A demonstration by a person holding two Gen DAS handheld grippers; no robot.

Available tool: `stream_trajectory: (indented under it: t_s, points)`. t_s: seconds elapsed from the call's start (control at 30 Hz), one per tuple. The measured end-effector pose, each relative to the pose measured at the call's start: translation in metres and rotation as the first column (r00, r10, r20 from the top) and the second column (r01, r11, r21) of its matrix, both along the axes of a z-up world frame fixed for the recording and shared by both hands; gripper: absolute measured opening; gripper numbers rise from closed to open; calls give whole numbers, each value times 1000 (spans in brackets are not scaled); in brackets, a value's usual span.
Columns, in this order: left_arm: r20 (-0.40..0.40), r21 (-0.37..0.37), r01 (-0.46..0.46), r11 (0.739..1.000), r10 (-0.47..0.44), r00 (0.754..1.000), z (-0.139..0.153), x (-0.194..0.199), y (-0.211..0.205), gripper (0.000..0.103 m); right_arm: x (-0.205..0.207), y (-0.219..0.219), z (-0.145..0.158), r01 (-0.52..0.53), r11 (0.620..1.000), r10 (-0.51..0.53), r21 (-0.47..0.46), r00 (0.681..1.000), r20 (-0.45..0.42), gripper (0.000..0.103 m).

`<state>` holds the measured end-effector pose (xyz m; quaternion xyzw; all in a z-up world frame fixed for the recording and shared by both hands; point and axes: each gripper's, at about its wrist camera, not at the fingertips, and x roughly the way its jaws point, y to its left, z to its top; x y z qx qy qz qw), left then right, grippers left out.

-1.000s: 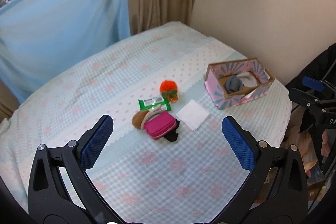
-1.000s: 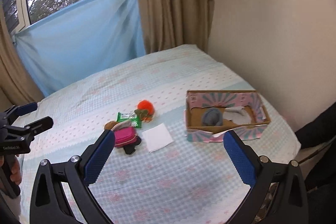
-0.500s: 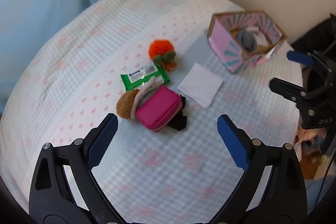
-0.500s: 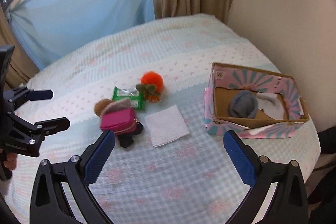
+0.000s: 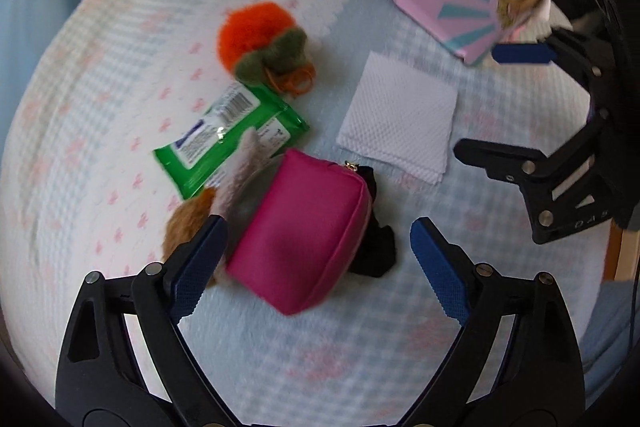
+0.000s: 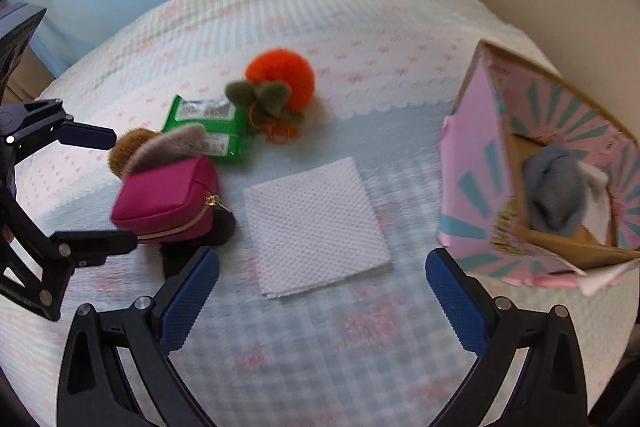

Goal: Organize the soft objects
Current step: 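Grasp the pink pouch with the left tool while the right tool grasps the white towel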

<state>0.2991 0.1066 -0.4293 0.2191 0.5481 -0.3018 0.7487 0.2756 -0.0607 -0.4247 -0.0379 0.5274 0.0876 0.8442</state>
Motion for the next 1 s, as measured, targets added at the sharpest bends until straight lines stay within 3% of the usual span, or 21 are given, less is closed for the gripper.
stream_trajectory:
  t_s: [0.37,0.53,0.57,0.63,0.67,0.83,1.0]
  points:
    - [-49,47,113,993,-110,993,-46,14,-13,92,24,2,-50,-76,994,72,-75,996,-50,103]
    - [-101,-11,80,997,-81,992,-48,30,-9,91,27,5,-61,-110,992,105,-56,991,-81,103]
    - [-108,-21,81,997,-82,991,-47,33,-8,88,28,6,-63,-113,992,109,-53,991,-82,103]
    - [-148,-39,76,996,-81,986,-48,38,-7,72,29,6,-64,-116,993,113,-37,990,-82,102]
    - [-169,-46,65,997,-72,983,-50,41,-6,72,30,6,-64,-119,992,116,-33,990,-82,101]
    - [-193,-53,38,998,-47,980,-53,50,-6,66,26,15,-61,-164,986,161,-36,984,-71,84]
    - [-180,-49,24,999,-33,983,-50,45,-8,56,18,25,-55,-209,978,207,-22,976,-73,49]
